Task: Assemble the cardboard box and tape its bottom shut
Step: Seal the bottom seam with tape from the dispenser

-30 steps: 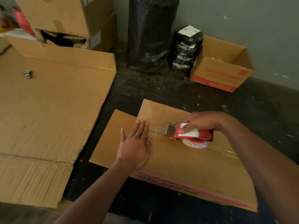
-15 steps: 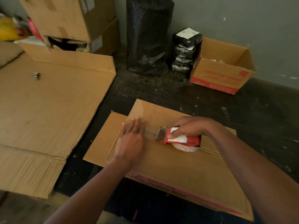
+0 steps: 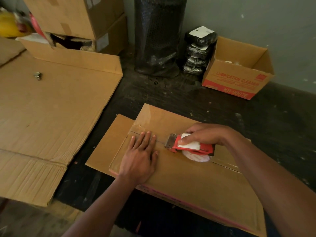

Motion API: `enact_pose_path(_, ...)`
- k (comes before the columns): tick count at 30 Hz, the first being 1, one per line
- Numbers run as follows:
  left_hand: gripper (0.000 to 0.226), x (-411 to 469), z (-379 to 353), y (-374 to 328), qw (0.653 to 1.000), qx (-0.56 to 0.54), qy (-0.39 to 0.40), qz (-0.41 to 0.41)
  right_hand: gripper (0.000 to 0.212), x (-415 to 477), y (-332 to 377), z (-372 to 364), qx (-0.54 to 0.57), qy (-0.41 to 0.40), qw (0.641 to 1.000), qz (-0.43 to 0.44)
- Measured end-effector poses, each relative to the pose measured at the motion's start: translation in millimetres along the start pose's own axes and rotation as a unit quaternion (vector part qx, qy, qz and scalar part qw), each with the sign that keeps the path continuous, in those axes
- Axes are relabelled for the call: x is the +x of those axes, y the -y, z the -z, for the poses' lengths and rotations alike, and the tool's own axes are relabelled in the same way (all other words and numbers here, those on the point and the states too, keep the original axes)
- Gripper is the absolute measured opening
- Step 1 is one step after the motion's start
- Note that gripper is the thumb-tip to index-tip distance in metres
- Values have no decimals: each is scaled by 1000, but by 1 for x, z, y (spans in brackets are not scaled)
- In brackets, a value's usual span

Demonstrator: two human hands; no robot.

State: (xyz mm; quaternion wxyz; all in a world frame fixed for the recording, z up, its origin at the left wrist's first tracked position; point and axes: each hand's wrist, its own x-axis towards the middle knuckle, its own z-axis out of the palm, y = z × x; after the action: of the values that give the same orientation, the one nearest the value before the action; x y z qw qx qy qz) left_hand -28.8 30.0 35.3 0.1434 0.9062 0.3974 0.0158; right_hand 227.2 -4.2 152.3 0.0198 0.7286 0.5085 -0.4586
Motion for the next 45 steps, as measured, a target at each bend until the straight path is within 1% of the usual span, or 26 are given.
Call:
enact_pose_path(3,64,4,1,8,1000,3,-4,-2,38,-8,-6,6,5,-5,1000,2)
enact_pose_path(7,63,5,1,9,1000,2,-8,-9,42,-15,-11,6,6,-14,1000,-2)
enact_pose_path(11,63,5,-1,11,1000,-17,-19,-12,39,-22,-20,7,-12,-20,1000,-6)
enact_pose_path(15,64,6,-2,13,1000,-8,-22,-11,36,-33,-31,8,22,-35,999,-8)
enact_pose_path(20,65,5,-4,14,999,-22,-38,-16,42,-30,-33,1,14,-51,999,-11)
enact_pose_path(23,65,4,-4,14,998,-27,-49,-18,39,-28,-35,-2,13,-48,999,-14)
enact_pose_path(27,57,-2,-4,9,995,-49,-77,-30,42,-28,-33,-1,5,-55,998,-13)
enact_pose_path(35,58,-1,0,8,997,-40,-57,-36,45,-37,-32,8,9,-52,998,-17)
enact_pose_path(38,59,-2,0,8,997,-40,-64,-35,47,-41,-31,5,11,-50,998,-20)
enact_pose_path(43,59,-3,-1,7,995,-47,-87,-34,46,-44,-23,3,-31,-67,997,-6)
enact_pose_path(45,61,-5,-1,5,993,-43,-106,-13,45,-45,-19,4,-51,-75,996,-3)
